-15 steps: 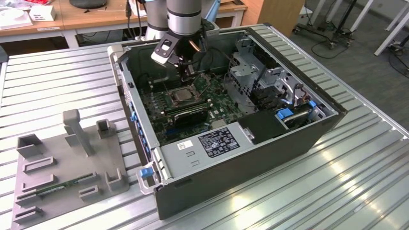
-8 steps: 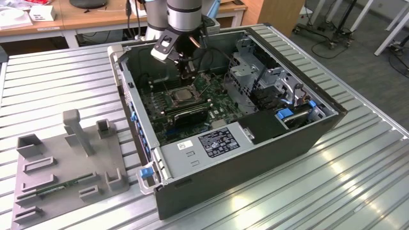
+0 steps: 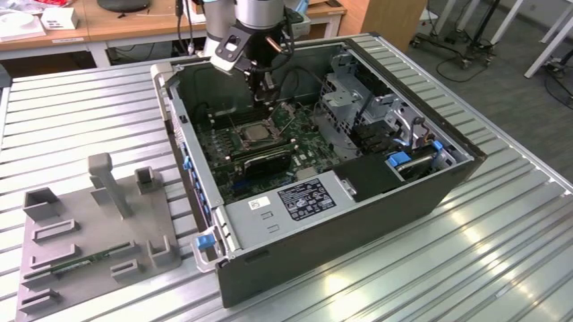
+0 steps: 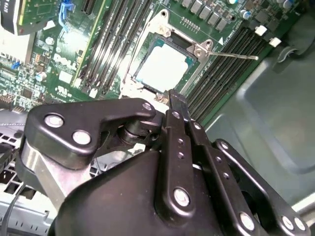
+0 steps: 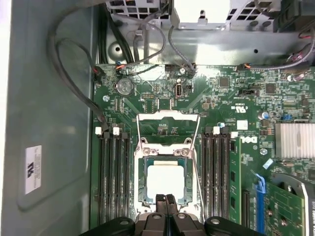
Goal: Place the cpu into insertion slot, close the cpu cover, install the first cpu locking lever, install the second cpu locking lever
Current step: 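Close the cpu cover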
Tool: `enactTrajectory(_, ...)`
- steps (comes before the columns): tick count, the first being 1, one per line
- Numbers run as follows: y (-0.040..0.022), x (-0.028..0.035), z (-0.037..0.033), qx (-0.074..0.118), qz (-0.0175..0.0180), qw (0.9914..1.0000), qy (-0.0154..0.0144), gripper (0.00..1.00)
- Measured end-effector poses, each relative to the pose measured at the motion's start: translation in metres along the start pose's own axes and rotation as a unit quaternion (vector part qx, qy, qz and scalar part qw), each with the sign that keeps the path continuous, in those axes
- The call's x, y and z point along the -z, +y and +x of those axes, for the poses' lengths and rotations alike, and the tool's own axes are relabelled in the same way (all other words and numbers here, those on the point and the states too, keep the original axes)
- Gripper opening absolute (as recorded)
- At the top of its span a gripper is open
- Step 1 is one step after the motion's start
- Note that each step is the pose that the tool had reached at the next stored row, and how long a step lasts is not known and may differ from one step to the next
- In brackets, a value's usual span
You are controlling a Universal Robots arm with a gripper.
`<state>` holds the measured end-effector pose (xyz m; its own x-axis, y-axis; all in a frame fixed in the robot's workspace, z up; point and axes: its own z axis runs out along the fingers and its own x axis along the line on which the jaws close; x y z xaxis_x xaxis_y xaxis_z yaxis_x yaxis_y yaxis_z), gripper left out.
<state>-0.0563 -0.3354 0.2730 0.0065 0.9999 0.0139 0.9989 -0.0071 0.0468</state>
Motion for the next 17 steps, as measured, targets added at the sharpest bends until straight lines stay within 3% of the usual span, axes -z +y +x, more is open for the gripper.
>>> enactTrajectory(6, 0.0044, -0.0002, 0.0001, 0.000, 0.0000, 1.00000, 0.0001, 0.11)
enactTrajectory(17, 0.0304, -0.0014, 0.0002, 0.000, 0.0008, 1.00000, 0.0001, 0.11)
